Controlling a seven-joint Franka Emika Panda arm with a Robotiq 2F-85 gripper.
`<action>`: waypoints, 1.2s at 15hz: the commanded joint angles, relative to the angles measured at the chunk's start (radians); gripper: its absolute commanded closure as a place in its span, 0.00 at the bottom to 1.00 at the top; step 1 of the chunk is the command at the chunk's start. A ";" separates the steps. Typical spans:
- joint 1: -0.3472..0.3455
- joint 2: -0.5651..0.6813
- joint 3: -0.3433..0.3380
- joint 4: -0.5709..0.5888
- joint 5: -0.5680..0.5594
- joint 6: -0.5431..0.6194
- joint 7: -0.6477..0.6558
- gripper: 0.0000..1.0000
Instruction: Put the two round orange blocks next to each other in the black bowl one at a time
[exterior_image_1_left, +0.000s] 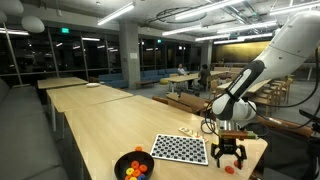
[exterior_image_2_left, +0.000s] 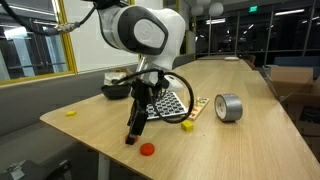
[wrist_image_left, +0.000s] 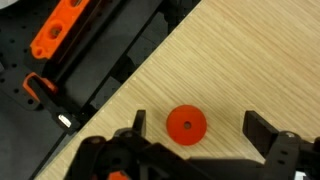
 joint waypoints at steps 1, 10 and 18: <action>0.008 0.006 -0.002 -0.015 -0.007 0.062 0.035 0.00; 0.012 0.001 0.002 -0.025 0.012 0.097 0.006 0.00; 0.009 0.006 0.003 -0.015 0.088 0.069 -0.074 0.00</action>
